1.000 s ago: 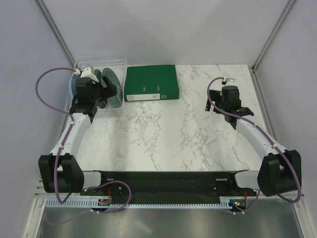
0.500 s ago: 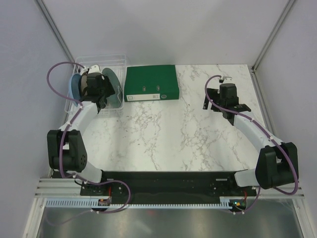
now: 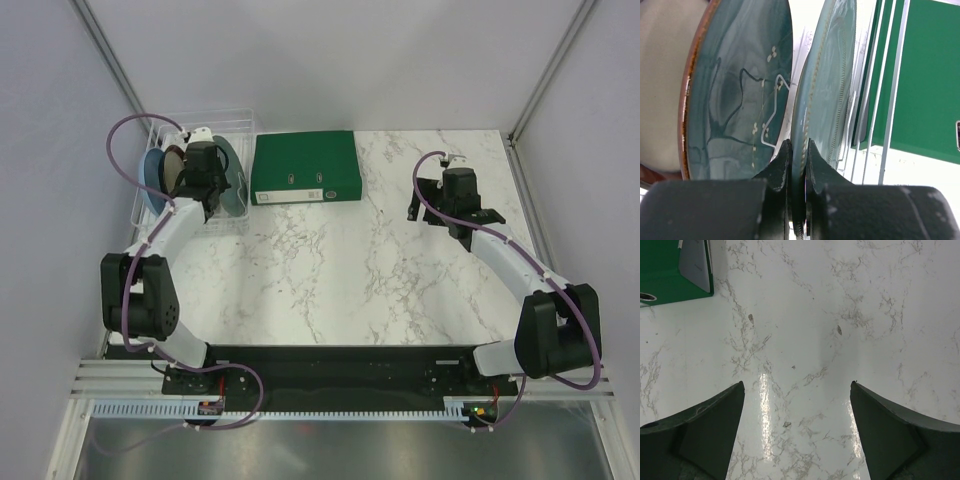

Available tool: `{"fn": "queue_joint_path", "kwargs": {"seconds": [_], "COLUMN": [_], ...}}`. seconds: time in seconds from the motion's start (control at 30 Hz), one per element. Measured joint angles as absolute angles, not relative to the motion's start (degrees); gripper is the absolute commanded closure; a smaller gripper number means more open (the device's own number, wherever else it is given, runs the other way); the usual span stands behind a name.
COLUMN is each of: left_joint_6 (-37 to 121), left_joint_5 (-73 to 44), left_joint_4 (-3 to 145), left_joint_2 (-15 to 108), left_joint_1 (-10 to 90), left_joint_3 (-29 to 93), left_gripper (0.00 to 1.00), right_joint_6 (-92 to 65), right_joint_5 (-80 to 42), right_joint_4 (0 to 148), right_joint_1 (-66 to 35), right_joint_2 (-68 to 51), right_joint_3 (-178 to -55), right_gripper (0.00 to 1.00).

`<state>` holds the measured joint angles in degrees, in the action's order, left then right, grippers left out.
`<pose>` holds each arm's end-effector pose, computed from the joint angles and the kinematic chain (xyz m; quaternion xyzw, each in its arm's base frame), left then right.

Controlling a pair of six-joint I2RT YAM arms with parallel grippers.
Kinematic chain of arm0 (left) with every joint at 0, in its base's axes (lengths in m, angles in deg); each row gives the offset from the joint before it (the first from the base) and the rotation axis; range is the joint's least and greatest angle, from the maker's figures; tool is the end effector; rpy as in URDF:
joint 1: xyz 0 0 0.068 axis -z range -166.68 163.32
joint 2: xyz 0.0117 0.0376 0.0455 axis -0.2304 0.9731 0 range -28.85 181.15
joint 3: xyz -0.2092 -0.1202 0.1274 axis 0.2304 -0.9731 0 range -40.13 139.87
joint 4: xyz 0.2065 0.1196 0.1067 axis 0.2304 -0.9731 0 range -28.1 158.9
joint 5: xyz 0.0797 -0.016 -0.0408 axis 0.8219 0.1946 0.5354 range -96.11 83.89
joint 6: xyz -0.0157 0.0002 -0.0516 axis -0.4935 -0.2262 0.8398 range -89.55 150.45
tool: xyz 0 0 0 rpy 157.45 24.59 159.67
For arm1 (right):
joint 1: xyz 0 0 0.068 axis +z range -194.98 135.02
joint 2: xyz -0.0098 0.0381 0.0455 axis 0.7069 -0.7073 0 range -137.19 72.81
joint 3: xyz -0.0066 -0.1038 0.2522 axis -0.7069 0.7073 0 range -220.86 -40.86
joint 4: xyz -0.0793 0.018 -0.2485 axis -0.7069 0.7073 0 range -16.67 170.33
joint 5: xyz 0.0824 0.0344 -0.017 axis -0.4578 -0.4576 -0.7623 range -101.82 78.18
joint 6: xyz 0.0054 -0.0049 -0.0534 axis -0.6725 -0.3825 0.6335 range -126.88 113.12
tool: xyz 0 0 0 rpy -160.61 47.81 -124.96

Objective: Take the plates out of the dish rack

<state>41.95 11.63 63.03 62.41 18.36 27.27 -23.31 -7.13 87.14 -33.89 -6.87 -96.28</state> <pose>0.3674 -0.0215 0.2797 -0.1254 0.8488 0.0606 0.5100 0.3017 0.0562 0.2599 0.0597 0.8965 0.0683 0.4337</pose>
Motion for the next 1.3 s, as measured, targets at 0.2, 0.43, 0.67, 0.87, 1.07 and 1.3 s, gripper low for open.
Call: {"fn": "queue_joint_path", "kwargs": {"seconds": [0.2,0.43,0.67,0.87,1.07,1.3], "left_joint_6": [38.9,33.6,31.5,34.0,41.7,54.1], "left_joint_5": [16.7,24.2,25.1,20.0,7.0,-10.0], "left_joint_4": [59.3,58.8,56.5,49.4,47.5,54.4], "left_joint_2": [62.5,62.6,59.7,49.6,40.5,38.8], "left_joint_1": [21.6,25.4,26.1,26.3,26.6,28.4], "left_joint_3": [31.0,36.3,37.1,37.1,36.1,24.8], "left_gripper": [0.98,0.98,0.98,0.98,0.98,0.98], "right_joint_6": [-23.9,-24.2,-24.7,-27.8,-32.1,-36.0], "right_joint_5": [-7.7,-8.4,-14.2,-23.5,-33.0,-39.2], "right_joint_4": [87.1,87.1,86.5,81.5,75.7,69.3], "right_joint_1": [-33.9,-33.9,-33.9,-33.9,-33.7,-31.7], "right_joint_2": [-6.9,-6.9,-6.0,-3.8,-3.7,-5.7], "right_joint_3": [-96.3,-96.3,-96.3,-95.8,-94.9,-94.9], "right_gripper": [0.07,0.06,0.07,0.07,0.08,0.09]}}
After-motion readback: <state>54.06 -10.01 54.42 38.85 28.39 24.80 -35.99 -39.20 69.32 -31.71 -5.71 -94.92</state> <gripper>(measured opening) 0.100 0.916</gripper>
